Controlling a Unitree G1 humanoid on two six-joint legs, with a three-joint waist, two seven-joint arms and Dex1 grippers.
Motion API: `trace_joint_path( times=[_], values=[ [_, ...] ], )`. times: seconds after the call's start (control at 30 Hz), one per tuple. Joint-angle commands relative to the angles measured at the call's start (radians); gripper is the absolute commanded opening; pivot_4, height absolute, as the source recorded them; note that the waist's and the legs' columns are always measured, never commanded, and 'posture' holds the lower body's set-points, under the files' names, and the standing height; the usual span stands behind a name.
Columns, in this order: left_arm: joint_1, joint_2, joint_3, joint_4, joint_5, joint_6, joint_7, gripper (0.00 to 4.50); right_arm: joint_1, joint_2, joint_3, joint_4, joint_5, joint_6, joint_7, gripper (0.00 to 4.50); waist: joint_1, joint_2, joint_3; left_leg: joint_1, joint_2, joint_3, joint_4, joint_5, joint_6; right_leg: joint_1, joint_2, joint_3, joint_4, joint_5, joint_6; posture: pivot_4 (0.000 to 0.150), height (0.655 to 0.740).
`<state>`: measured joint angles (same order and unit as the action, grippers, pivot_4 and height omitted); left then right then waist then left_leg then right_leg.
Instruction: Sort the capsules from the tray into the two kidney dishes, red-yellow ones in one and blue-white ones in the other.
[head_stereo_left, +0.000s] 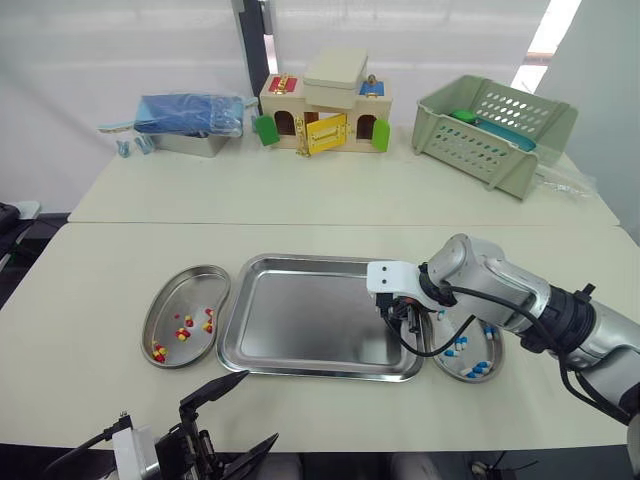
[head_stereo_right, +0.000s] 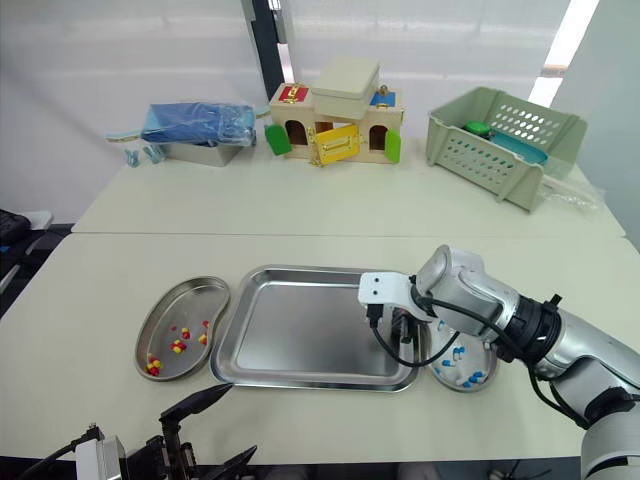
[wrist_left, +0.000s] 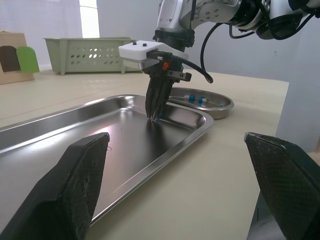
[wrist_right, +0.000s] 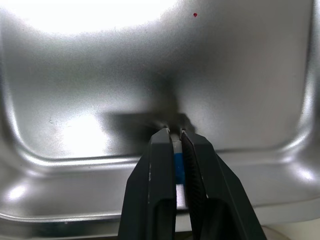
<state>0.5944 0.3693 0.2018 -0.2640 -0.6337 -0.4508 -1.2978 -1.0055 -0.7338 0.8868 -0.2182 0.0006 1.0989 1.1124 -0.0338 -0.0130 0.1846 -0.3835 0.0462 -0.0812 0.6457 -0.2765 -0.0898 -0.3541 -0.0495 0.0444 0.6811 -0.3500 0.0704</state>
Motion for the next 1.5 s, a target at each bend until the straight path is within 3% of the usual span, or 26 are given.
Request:
trace_joint_path(
  times=[0.03,0.3,0.5,0.7,0.93,1.43,1.5],
  values=[
    [0.008,0.012,0.005,-0.011,-0.010,-0.020,0.001,4.50,0.001,0.009,-0.031,-0.042,0.013,-0.034,0.023,0.45,0.000,0.000,0.000,0.000,0.000,0.000,0.000,0.000,0.000,0.000,0.000,0.000,0.000,0.000,0.000,0.150,0.7400],
    [0.009,0.013,0.004,-0.011,-0.011,-0.020,0.001,4.50,-0.003,0.000,-0.080,-0.086,0.028,-0.096,0.056,0.45,0.000,0.000,0.000,0.000,0.000,0.000,0.000,0.000,0.000,0.000,0.000,0.000,0.000,0.000,0.000,0.150,0.7400],
    [0.006,0.010,0.002,-0.009,-0.009,-0.022,0.004,4.50,0.003,0.004,-0.090,-0.081,0.026,-0.099,0.055,1.62,0.000,0.000,0.000,0.000,0.000,0.000,0.000,0.000,0.000,0.000,0.000,0.000,0.000,0.000,0.000,0.150,0.7400],
    [0.003,0.008,-0.002,0.000,-0.006,-0.029,0.004,4.50,-0.002,-0.019,-0.087,-0.067,0.013,-0.119,0.072,1.62,0.000,0.000,0.000,0.000,0.000,0.000,0.000,0.000,0.000,0.000,0.000,0.000,0.000,0.000,0.000,0.150,0.7400],
    [-0.001,0.001,-0.009,0.007,-0.001,-0.034,0.007,4.50,0.007,-0.038,-0.045,-0.053,-0.037,-0.148,0.087,3.36,0.000,0.000,0.000,0.000,0.000,0.000,0.000,0.000,0.000,0.000,0.000,0.000,0.000,0.000,0.000,0.150,0.7400],
    [0.006,0.001,-0.008,0.023,-0.005,-0.049,-0.002,4.50,0.015,-0.032,-0.004,-0.007,-0.133,-0.179,0.126,3.36,0.000,0.000,0.000,0.000,0.000,0.000,0.000,0.000,0.000,0.000,0.000,0.000,0.000,0.000,0.000,0.150,0.7400],
    [0.006,0.001,-0.008,0.026,-0.006,-0.052,-0.002,4.50,0.017,-0.030,-0.003,-0.005,-0.142,-0.182,0.128,2.97,0.000,0.000,0.000,0.000,0.000,0.000,0.000,0.000,0.000,0.000,0.000,0.000,0.000,0.000,0.000,0.150,0.7400]
  ],
)
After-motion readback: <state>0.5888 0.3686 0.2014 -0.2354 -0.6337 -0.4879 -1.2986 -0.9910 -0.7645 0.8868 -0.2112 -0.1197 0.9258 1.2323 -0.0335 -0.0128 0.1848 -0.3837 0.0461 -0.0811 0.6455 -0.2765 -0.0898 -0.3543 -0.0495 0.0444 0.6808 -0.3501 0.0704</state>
